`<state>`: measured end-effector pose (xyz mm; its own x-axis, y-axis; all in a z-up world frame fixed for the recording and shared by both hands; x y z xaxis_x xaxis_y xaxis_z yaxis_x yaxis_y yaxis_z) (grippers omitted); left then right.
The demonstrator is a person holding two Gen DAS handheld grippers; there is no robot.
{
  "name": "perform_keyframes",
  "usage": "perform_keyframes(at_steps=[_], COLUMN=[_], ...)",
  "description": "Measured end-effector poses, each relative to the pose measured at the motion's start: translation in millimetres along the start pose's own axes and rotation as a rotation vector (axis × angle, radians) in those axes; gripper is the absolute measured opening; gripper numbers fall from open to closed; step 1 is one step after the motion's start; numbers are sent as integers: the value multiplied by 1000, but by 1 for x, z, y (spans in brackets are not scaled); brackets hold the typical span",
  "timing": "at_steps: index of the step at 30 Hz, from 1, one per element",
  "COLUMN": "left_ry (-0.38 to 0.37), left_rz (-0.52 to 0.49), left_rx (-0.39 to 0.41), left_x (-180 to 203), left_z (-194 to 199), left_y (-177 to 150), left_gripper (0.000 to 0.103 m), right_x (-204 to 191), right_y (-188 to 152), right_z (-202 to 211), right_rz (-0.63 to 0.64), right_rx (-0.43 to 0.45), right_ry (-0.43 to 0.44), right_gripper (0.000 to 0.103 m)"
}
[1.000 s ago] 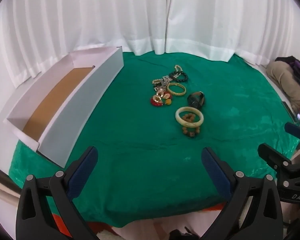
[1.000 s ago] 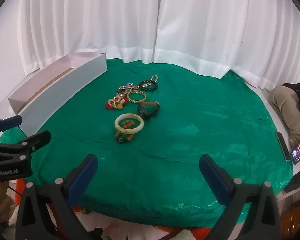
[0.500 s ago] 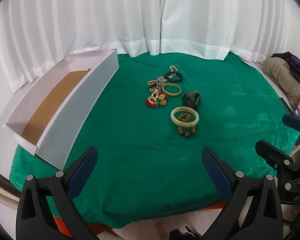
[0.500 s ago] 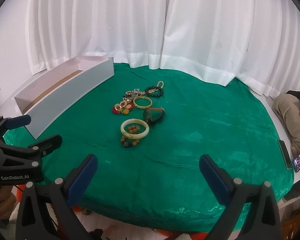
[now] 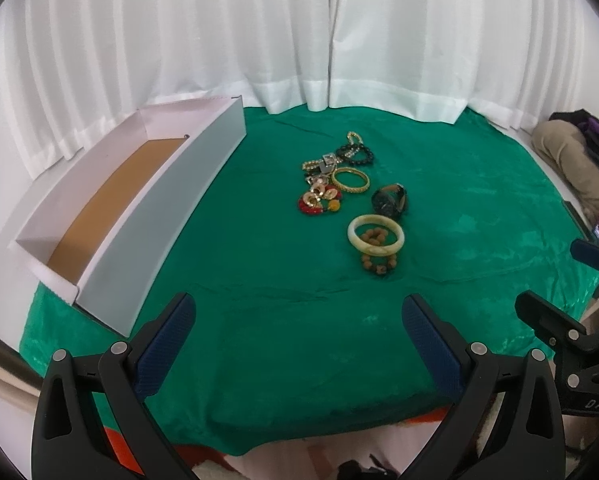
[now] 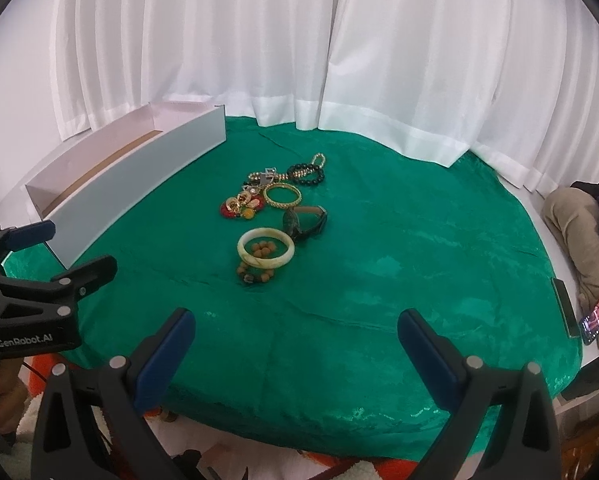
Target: Organize jewelry
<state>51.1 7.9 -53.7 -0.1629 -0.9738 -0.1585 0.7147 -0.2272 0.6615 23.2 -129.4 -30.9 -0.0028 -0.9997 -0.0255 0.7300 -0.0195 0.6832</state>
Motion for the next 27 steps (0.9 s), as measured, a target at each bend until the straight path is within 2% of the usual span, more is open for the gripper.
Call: perform_keyframes(at_steps=[13, 27], left_ry=[4, 16], left_rz=[-7, -13], left_rx=[-19, -25], left_x=[5, 7], left_z=[-6, -6], left_y=[-5, -4], left_gripper=[103, 103], right_x=[2, 8], right_y=[-1, 4], right_z=[-4, -4], right_rz=[-9, -36], right_rx=[-32, -24], right_ry=[-3, -2], right_gripper=[103, 103])
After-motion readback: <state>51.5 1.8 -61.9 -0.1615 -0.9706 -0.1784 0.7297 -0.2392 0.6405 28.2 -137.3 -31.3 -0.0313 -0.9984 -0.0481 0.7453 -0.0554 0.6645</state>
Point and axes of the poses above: each gripper's, at about its wrist camera, not at the fingertips, and z roughly against the way its jaws point, x to its right, y to its top, the point moved 7 cm from there along -z, roughly the way its jaws point, and after that the axes turned 12 degrees about -z, right-handed, at the moved point
